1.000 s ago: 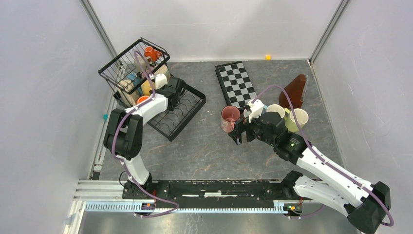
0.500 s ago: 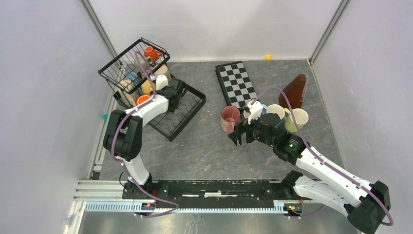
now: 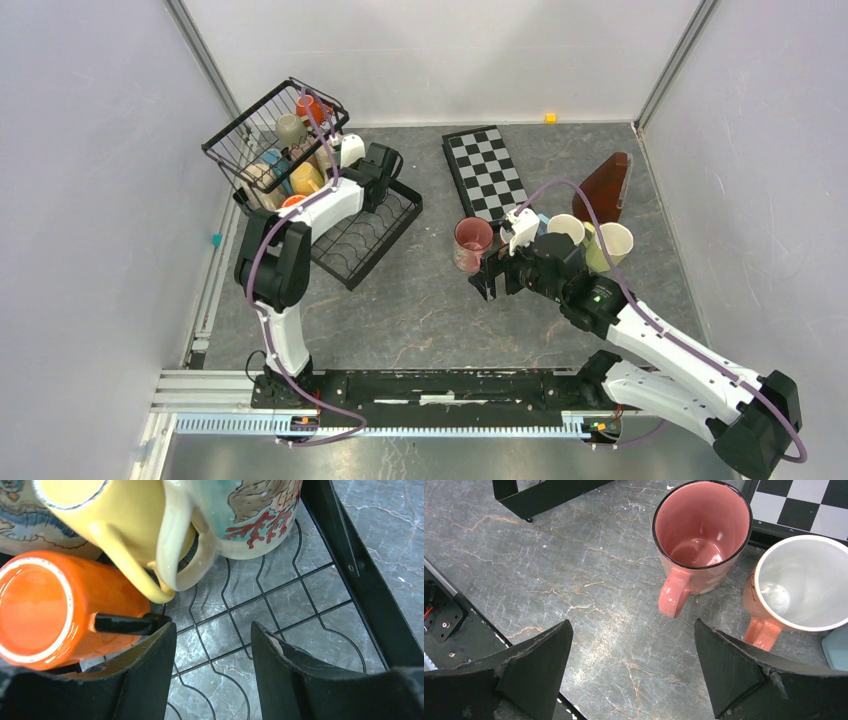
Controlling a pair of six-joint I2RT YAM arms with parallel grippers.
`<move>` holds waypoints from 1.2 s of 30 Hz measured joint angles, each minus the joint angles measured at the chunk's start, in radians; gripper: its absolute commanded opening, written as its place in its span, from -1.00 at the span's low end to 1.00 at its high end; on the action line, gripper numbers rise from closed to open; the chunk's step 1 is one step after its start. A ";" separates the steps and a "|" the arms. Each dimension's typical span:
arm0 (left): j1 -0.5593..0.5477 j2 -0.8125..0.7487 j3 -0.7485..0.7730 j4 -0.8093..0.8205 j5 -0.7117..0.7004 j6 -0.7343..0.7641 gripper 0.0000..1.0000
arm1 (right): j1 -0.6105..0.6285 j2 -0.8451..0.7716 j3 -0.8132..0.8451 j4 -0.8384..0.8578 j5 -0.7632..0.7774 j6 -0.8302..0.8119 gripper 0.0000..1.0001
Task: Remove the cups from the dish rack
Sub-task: Unload the cup from the dish rack.
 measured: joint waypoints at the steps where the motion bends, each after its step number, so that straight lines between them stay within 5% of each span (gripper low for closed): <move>1: 0.003 0.019 0.017 0.001 0.000 0.005 0.28 | 0.000 0.000 0.000 0.000 0.000 0.000 0.96; 21: 0.050 0.113 0.082 -0.064 -0.042 0.048 0.30 | 0.000 -0.016 -0.019 -0.008 0.032 -0.008 0.96; 36: 0.033 -0.085 -0.153 -0.063 -0.004 0.000 0.30 | 0.000 -0.019 -0.055 -0.005 0.027 -0.006 0.96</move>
